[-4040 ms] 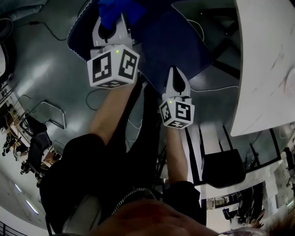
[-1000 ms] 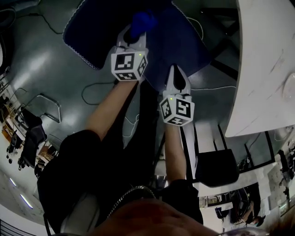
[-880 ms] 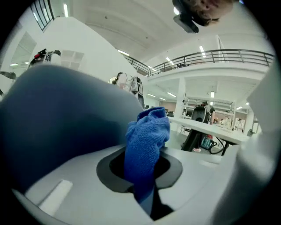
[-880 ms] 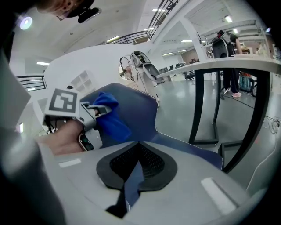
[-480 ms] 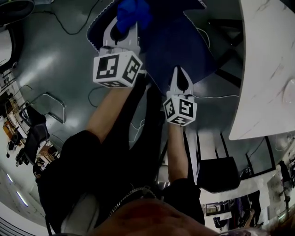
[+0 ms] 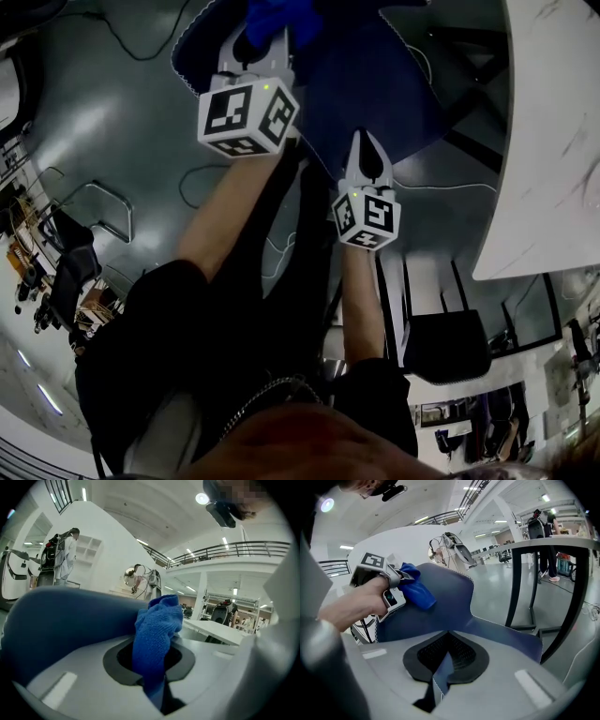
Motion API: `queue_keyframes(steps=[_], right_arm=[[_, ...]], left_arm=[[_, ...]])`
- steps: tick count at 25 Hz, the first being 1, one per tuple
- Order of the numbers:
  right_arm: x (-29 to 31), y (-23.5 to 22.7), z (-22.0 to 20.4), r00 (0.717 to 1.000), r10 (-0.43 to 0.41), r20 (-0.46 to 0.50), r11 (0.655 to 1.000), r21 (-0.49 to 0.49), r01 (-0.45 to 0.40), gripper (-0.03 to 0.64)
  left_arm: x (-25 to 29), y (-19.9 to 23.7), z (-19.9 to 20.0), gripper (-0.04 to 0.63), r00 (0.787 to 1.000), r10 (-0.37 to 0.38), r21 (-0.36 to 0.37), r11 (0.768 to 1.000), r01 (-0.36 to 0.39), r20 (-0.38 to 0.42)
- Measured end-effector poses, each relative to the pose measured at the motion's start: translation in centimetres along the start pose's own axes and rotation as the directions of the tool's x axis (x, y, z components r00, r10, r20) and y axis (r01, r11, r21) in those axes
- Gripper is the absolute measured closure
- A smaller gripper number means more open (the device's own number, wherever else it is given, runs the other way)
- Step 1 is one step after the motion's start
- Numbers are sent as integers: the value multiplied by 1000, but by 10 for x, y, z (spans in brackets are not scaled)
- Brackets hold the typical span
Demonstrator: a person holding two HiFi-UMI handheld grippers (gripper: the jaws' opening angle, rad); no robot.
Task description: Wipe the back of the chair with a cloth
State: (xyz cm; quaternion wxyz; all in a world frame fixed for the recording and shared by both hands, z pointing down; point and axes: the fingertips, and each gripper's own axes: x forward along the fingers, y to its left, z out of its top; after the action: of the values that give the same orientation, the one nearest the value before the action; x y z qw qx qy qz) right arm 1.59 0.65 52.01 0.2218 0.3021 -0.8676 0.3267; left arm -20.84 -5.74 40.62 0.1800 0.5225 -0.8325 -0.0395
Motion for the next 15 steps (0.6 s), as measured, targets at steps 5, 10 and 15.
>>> queue_keyframes(steps=[5, 10, 15], right_arm=[[4, -7, -2, 1000, -6, -4, 1000, -2, 6, 614], [4, -10, -2, 1000, -19, 0, 1000, 2, 19, 614], [-2, -21, -7, 1000, -30, -7, 1000, -5, 30, 614]], left_arm=[[3, 1, -25, 541, 999, -1, 21, 1000, 2, -37], [6, 3, -50, 541, 998, 4, 74, 997, 1, -70], [16, 1, -74, 541, 997, 14, 79, 997, -8, -76]])
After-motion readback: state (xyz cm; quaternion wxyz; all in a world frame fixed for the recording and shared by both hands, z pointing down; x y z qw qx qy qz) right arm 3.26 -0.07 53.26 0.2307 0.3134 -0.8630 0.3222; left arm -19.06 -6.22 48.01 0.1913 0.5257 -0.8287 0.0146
